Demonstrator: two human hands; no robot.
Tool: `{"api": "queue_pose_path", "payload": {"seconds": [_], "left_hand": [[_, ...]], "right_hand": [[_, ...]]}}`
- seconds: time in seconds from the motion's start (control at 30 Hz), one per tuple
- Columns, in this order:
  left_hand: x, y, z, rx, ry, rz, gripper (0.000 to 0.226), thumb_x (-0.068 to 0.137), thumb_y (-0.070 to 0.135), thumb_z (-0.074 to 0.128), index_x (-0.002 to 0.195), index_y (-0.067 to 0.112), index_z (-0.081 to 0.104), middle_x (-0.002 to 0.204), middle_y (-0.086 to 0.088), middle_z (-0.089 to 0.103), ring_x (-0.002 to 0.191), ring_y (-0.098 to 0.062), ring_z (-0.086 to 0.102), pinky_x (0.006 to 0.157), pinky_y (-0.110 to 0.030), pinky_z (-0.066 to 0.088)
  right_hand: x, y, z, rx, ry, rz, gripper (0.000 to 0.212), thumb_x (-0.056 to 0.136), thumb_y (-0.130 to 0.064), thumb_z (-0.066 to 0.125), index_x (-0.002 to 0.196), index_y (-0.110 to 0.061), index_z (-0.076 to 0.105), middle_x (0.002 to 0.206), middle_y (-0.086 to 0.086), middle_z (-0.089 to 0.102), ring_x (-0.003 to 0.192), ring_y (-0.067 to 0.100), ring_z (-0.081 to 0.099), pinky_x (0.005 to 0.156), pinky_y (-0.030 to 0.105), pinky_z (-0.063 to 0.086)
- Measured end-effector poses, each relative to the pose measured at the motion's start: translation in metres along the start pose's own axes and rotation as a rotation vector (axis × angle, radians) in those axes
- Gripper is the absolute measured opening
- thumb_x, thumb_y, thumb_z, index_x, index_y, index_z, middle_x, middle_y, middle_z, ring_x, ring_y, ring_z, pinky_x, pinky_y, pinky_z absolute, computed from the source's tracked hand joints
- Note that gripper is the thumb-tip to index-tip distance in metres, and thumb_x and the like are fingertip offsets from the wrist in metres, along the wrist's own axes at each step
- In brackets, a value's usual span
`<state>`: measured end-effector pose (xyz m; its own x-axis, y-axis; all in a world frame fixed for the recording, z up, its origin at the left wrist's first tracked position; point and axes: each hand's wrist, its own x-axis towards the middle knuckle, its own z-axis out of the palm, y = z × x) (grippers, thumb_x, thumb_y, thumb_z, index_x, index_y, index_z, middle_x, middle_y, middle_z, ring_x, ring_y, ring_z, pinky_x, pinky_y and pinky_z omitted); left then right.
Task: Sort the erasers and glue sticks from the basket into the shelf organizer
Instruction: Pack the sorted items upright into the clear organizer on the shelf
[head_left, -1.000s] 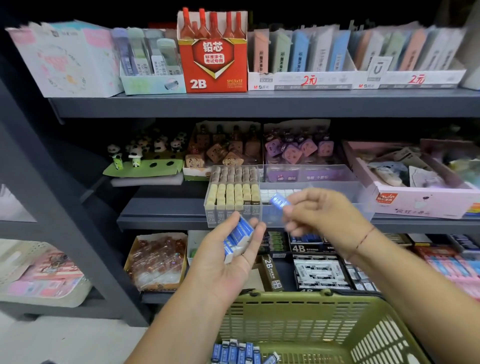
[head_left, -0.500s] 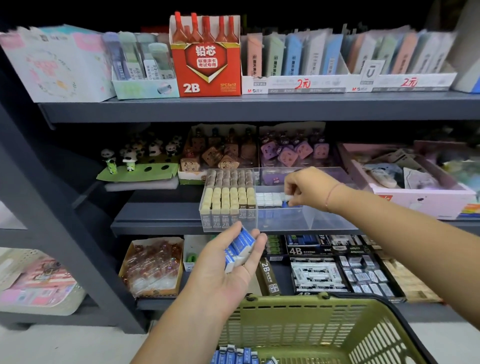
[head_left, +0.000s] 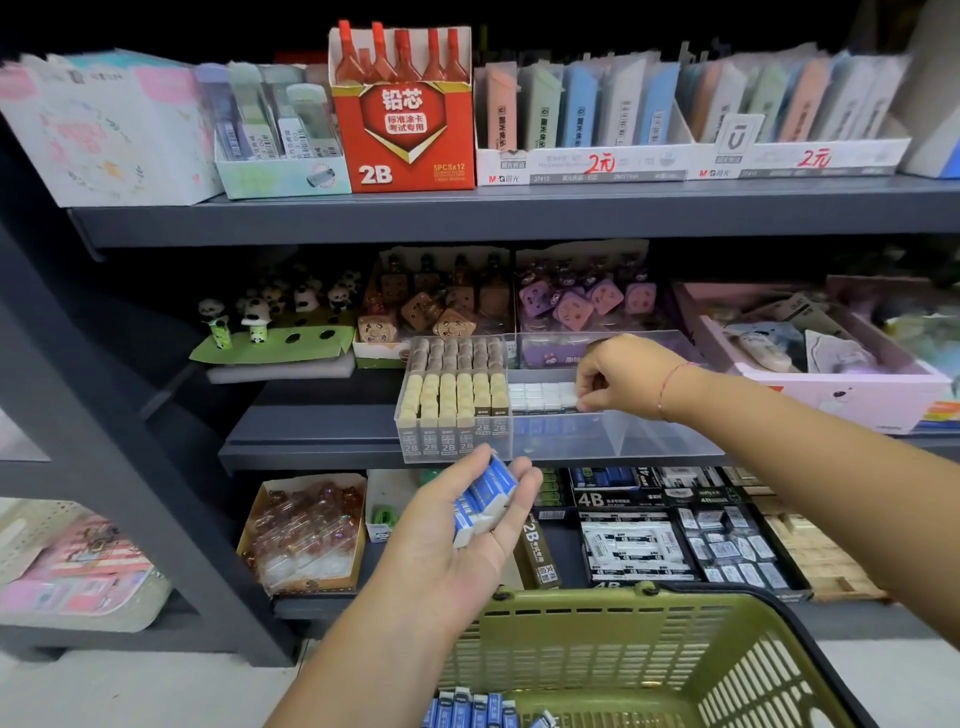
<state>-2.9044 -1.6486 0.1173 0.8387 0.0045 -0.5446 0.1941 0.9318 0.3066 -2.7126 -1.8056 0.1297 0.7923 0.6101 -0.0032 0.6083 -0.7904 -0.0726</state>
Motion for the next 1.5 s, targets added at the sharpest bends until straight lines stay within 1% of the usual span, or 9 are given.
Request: {"api": "queue_pose_path", "payload": {"seconds": [0.1, 0.17, 0.27, 0.37, 0.8, 1.0, 1.13, 1.3, 1.5], "left_hand": [[-0.001, -0.001, 0.001, 0.047, -0.037, -0.009, 0.032, 0.084, 0.004, 0.066, 0.114, -0.005, 0.060, 0.104, -0.032, 0.066, 0.096, -0.041, 0.068, 0.057, -0.036, 0.061], [-0.002, -0.001, 0.002, 0.074, -0.063, -0.018, 0.027, 0.083, 0.003, 0.066, 0.108, -0.004, 0.061, 0.103, -0.033, 0.067, 0.092, -0.041, 0.069, 0.057, -0.035, 0.061], [-0.004, -0.003, 0.005, 0.113, -0.108, -0.021, 0.027, 0.077, 0.003, 0.068, 0.103, -0.004, 0.063, 0.104, -0.030, 0.068, 0.094, -0.039, 0.069, 0.062, -0.036, 0.061], [-0.005, -0.005, 0.004, 0.134, -0.134, 0.000, 0.041, 0.069, 0.004, 0.068, 0.109, -0.005, 0.063, 0.108, -0.025, 0.069, 0.105, -0.032, 0.067, 0.072, -0.043, 0.060], [-0.013, -0.013, 0.007, 0.119, -0.106, -0.032, 0.025, 0.070, 0.001, 0.066, 0.092, -0.011, 0.064, 0.096, -0.029, 0.070, 0.091, -0.036, 0.070, 0.068, -0.056, 0.054], [-0.005, -0.006, 0.003, 0.042, -0.026, -0.035, 0.028, 0.078, -0.004, 0.066, 0.105, -0.008, 0.060, 0.101, -0.032, 0.067, 0.100, -0.041, 0.066, 0.068, -0.057, 0.055], [-0.004, -0.002, 0.001, 0.022, -0.023, -0.037, 0.029, 0.084, -0.005, 0.062, 0.112, -0.010, 0.059, 0.099, -0.033, 0.067, 0.098, -0.043, 0.065, 0.067, -0.052, 0.056], [-0.003, -0.003, 0.003, 0.019, -0.029, -0.046, 0.032, 0.083, -0.005, 0.062, 0.115, -0.010, 0.058, 0.100, -0.033, 0.067, 0.099, -0.043, 0.065, 0.066, -0.050, 0.057], [-0.003, -0.002, 0.002, 0.021, -0.021, -0.044, 0.032, 0.084, -0.005, 0.061, 0.116, -0.010, 0.058, 0.100, -0.033, 0.067, 0.100, -0.043, 0.065, 0.066, -0.052, 0.056]], "right_hand": [[-0.013, -0.011, -0.006, 0.023, 0.180, -0.006, 0.006, 0.085, -0.026, 0.067, 0.082, -0.021, 0.069, 0.082, -0.008, 0.061, 0.082, 0.015, 0.061, 0.078, 0.032, 0.049], [-0.026, -0.029, -0.012, 0.309, 0.236, -0.067, 0.006, 0.083, -0.026, 0.071, 0.081, -0.020, 0.070, 0.082, -0.006, 0.066, 0.076, 0.009, 0.060, 0.078, 0.031, 0.050], [-0.051, -0.059, -0.020, 0.680, 0.014, -0.220, 0.025, 0.075, -0.040, 0.073, 0.096, -0.026, 0.071, 0.087, -0.002, 0.069, 0.075, 0.004, 0.058, 0.077, 0.022, 0.048], [-0.062, -0.070, -0.015, 0.685, -0.139, -0.300, 0.033, 0.073, -0.040, 0.073, 0.104, -0.033, 0.068, 0.095, -0.003, 0.066, 0.085, 0.012, 0.059, 0.081, 0.020, 0.047], [-0.080, -0.078, -0.014, 0.671, -0.004, -0.169, 0.032, 0.071, -0.016, 0.083, 0.084, -0.030, 0.057, 0.066, -0.018, 0.054, 0.060, -0.001, 0.049, 0.058, 0.010, 0.039], [-0.070, -0.058, -0.036, 1.087, 0.124, -0.059, 0.021, 0.076, 0.002, 0.073, 0.089, -0.012, 0.065, 0.075, 0.001, 0.064, 0.058, 0.007, 0.055, 0.054, 0.015, 0.046], [-0.046, -0.009, -0.047, 0.905, 0.333, 0.135, 0.010, 0.079, 0.006, 0.070, 0.087, 0.000, 0.068, 0.065, 0.007, 0.062, 0.049, 0.004, 0.057, 0.058, 0.021, 0.054], [-0.024, 0.003, -0.027, 0.343, 0.145, 0.093, 0.013, 0.076, -0.009, 0.077, 0.076, -0.019, 0.069, 0.069, -0.010, 0.065, 0.057, -0.003, 0.057, 0.062, 0.006, 0.044], [-0.006, -0.001, -0.013, 0.076, 0.044, 0.001, 0.007, 0.077, -0.013, 0.076, 0.077, -0.016, 0.069, 0.077, -0.004, 0.068, 0.072, 0.010, 0.060, 0.075, 0.026, 0.049]]}}
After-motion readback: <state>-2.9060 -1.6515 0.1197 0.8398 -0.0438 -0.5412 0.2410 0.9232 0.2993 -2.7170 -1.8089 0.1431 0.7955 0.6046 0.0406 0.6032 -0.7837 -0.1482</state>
